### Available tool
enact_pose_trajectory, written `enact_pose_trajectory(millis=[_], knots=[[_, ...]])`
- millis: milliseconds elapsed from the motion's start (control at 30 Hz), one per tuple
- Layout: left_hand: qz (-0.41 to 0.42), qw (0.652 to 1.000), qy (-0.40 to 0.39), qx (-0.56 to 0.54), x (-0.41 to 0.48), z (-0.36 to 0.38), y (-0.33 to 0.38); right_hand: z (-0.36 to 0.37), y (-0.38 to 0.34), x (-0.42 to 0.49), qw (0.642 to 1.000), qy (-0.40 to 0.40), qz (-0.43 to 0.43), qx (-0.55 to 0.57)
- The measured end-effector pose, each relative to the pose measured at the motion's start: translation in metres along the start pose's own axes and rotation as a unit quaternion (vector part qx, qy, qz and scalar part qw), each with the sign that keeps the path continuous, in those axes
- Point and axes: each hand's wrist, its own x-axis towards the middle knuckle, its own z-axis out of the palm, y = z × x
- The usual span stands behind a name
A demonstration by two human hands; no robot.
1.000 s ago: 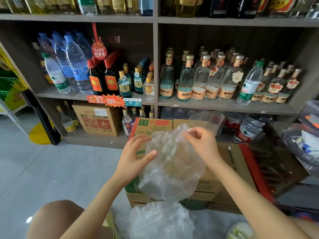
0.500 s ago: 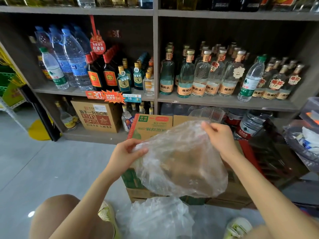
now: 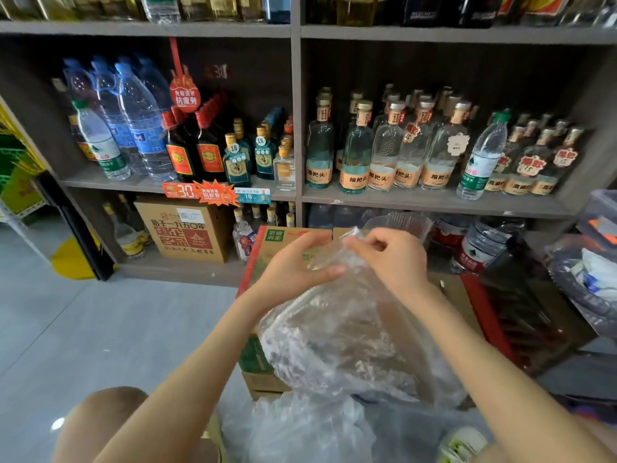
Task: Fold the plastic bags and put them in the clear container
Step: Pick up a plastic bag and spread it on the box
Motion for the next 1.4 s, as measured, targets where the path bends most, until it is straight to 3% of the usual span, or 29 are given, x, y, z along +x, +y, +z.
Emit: enact_pose_trajectory(millis=[100, 167, 300, 367, 567, 733, 833, 933, 1033, 1133, 1267, 1400], knots=[[0.026, 0.994, 0.087, -0.061, 0.011, 0.025, 0.003, 0.005, -0.006, 0.002, 1.0, -0.015, 0.026, 0.008], [0.024, 0.986, 0.14, -0.088, 0.011, 0.028, -0.001, -0.002, -0.001, -0.002, 0.995, -0.068, 0.045, 0.059], [-0.021, 0.967, 0.146, -0.209, 0.006, 0.019, -0.011, -0.026, 0.024, -0.026, 0.949, -0.252, 0.133, 0.135], [-0.031, 0.955, 0.129, -0.264, 0.003, 0.013, -0.014, -0.032, 0.034, -0.039, 0.939, -0.288, 0.146, 0.119], [-0.04, 0.941, 0.15, -0.3, -0.003, 0.008, -0.021, -0.028, 0.041, -0.061, 0.961, -0.193, 0.139, 0.142], [-0.079, 0.91, 0.146, -0.38, -0.003, 0.0, -0.021, -0.014, 0.042, -0.067, 0.938, -0.259, 0.178, 0.148], [-0.11, 0.895, 0.137, -0.41, -0.009, -0.006, -0.025, -0.008, 0.047, -0.066, 0.949, -0.198, 0.186, 0.162], [-0.119, 0.911, 0.166, -0.359, -0.017, -0.012, -0.034, -0.015, 0.047, -0.063, 0.955, -0.175, 0.173, 0.166], [-0.103, 0.932, 0.143, -0.317, -0.02, -0.012, -0.042, -0.02, 0.046, -0.058, 0.951, -0.183, 0.166, 0.186], [-0.096, 0.928, 0.199, -0.3, -0.017, -0.014, -0.043, -0.024, 0.047, -0.055, 0.939, -0.218, 0.171, 0.206], [-0.113, 0.9, 0.236, -0.347, -0.012, -0.023, -0.04, -0.04, 0.057, -0.055, 0.931, -0.304, 0.166, 0.117], [-0.141, 0.895, 0.279, -0.318, -0.002, -0.024, -0.047, -0.059, 0.06, -0.038, 0.959, -0.233, 0.149, 0.067]])
